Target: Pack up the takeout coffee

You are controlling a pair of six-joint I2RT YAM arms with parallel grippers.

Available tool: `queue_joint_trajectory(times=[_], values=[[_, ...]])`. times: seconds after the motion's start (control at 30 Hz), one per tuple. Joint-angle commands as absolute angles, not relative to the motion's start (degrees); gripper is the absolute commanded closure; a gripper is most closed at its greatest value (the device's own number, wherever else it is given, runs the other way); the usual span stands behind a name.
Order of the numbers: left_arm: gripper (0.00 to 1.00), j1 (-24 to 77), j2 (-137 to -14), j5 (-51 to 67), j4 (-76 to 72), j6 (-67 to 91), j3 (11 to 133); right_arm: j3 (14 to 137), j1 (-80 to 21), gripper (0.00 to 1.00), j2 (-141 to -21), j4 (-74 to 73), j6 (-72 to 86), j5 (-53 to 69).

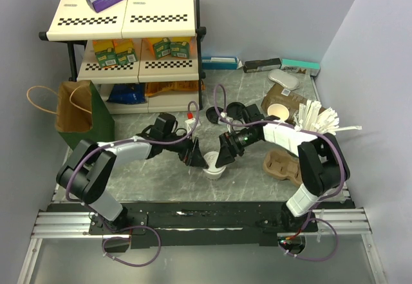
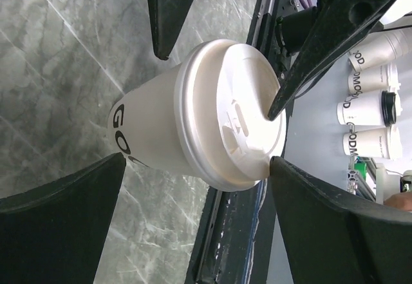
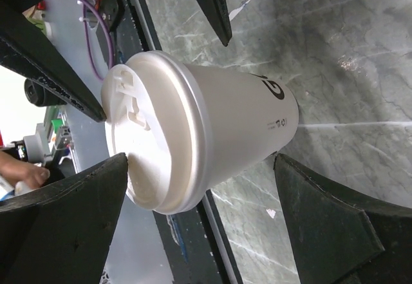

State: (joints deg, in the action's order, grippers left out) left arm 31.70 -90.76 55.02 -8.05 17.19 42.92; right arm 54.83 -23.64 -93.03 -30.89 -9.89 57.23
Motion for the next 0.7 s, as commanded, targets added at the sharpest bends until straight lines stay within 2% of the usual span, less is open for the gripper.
queue_joint_trajectory(times=[0.0,0.3,0.57,0.67], values=[[0.01,31.55,-90.63,47.99,-5.36,12.48,44.99,55.90,-23.21,0.01,-92.12,-30.41,-12.57,53.69],[0.01,31.55,-85.00,46.85,4.47,6.34,53.86,63.28,-21.27,0.00,-85.26,-34.80,-15.90,53.53],[0.01,27.87,-83.76,42.28,12.21,-1.76,61.78,63.72,-23.02,0.00,-79.98,-43.92,-34.78,46.68],[0.01,23.14,-81.31,40.78,12.65,-1.84,62.57,62.67,-25.65,0.00,-78.32,-46.31,-41.65,42.20]])
